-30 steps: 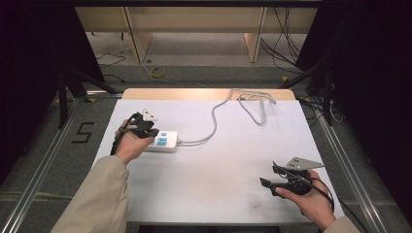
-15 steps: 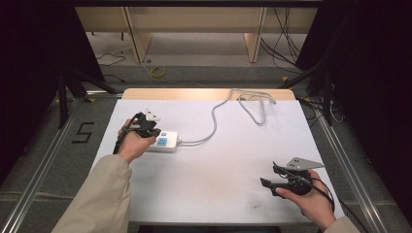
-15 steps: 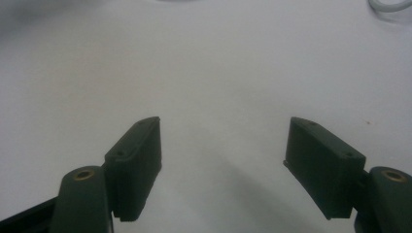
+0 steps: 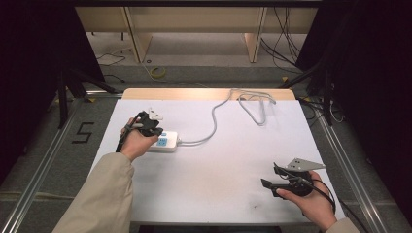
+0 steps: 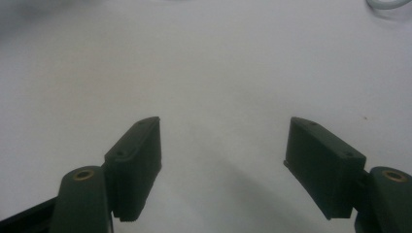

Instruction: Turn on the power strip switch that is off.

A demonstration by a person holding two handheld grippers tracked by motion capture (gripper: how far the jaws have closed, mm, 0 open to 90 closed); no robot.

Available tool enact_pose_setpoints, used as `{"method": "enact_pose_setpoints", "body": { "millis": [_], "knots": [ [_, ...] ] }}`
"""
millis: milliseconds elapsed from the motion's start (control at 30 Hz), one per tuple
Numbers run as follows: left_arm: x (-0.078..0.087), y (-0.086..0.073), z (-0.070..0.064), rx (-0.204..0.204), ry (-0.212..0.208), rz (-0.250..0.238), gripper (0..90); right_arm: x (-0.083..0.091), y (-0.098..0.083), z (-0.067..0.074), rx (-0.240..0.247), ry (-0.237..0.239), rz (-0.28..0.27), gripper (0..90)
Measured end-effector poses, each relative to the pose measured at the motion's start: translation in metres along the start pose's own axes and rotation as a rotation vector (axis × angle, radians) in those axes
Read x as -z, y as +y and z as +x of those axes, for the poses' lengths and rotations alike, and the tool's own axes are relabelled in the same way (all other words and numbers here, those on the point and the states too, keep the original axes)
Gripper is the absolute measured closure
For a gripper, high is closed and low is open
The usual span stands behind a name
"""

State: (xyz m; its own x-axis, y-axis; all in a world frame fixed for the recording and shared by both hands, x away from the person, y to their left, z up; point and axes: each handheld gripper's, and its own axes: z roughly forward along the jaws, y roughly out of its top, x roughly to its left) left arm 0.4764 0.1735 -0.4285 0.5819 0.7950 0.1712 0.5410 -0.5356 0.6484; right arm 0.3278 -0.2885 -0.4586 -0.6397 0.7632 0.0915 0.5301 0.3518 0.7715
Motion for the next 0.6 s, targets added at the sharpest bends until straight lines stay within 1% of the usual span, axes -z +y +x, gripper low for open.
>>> {"method": "enact_pose_setpoints", "body": {
  "millis": [33,233,267,367,600],
  "knots": [
    [-0.0011,0.0004,-0.0005,0.004,0.000,-0.001,89.9,0.0002,-0.0002,0.0002,-0.002,0.000,-0.001,29.4],
    [-0.0047,0.0020,0.0001,0.001,-0.005,0.004,89.9,0.0012,-0.0011,0.0000,-0.002,-0.005,0.001,29.4],
    [-0.0057,0.0023,-0.0001,0.006,-0.005,0.002,89.9,0.0017,-0.0012,-0.0001,-0.002,-0.005,0.003,29.4],
    [-0.0074,0.0032,0.0009,0.001,-0.009,0.013,89.8,0.0020,-0.0016,-0.0002,-0.002,-0.005,0.001,29.4],
    [-0.0094,0.0062,0.0013,0.005,-0.005,0.008,89.9,0.0016,-0.0019,0.0002,0.001,0.001,-0.002,29.2]
  ]
}}
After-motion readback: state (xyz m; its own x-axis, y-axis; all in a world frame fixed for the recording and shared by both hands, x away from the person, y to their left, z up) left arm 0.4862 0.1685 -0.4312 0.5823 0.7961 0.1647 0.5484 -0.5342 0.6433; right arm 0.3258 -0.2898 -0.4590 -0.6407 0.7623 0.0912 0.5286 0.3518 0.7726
